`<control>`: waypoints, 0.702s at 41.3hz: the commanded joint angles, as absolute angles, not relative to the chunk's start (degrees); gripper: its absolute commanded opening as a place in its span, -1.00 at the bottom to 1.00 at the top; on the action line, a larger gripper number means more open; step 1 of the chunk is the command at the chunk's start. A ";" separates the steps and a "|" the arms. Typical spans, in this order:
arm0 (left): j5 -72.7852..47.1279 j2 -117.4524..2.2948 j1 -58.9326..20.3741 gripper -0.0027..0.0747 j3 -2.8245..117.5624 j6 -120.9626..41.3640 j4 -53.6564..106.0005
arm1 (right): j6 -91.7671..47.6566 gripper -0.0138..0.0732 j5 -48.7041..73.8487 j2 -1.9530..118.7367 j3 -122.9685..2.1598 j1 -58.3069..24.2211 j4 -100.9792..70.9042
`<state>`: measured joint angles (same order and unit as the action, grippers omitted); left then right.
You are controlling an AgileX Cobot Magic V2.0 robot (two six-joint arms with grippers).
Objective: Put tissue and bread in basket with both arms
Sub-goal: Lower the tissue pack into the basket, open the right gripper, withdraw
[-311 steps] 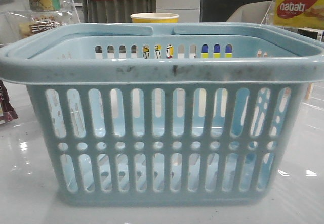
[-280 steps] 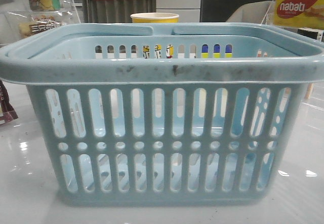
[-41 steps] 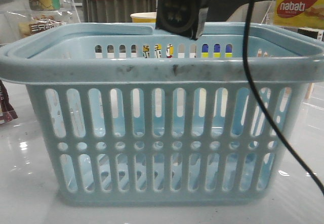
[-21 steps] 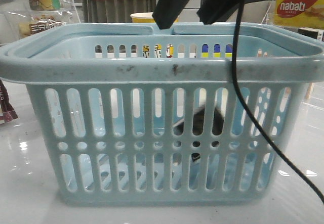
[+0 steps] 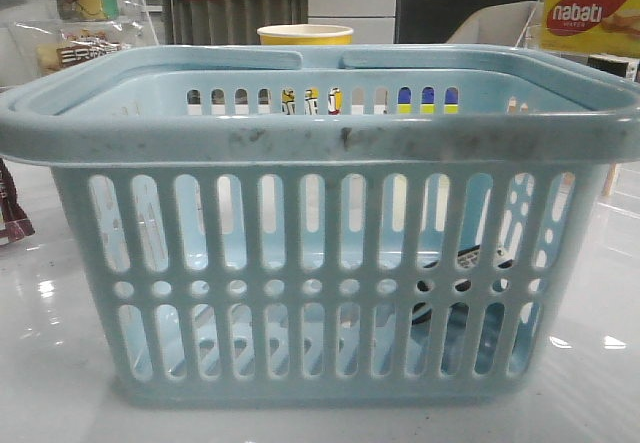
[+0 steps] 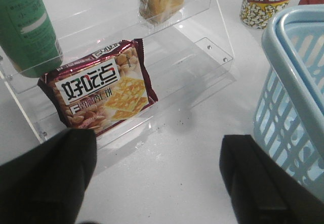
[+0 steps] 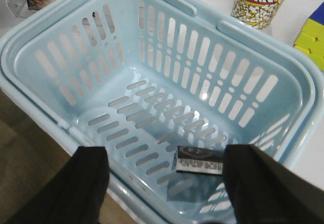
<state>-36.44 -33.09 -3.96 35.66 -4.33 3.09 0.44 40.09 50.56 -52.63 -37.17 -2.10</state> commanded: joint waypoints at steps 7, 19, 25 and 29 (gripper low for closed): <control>-29.34 -34.83 -4.33 0.52 38.12 -4.10 3.74 | 0.00 0.63 42.12 39.15 -48.53 -37.19 -1.38; -29.00 -48.27 -4.33 0.67 47.98 -4.31 3.74 | 0.00 0.63 43.15 36.91 -48.21 -37.19 -1.38; -26.47 -58.82 -4.33 0.74 54.26 -4.31 3.74 | 0.00 0.63 43.39 36.91 -48.21 -37.19 -1.38; -25.89 -65.89 -4.33 0.74 59.28 -4.78 3.74 | 0.00 0.63 43.39 36.91 -48.21 -37.19 -1.38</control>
<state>-30.88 -61.78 -3.96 54.11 -4.33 3.09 0.34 46.97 36.96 -46.67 -37.17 -1.97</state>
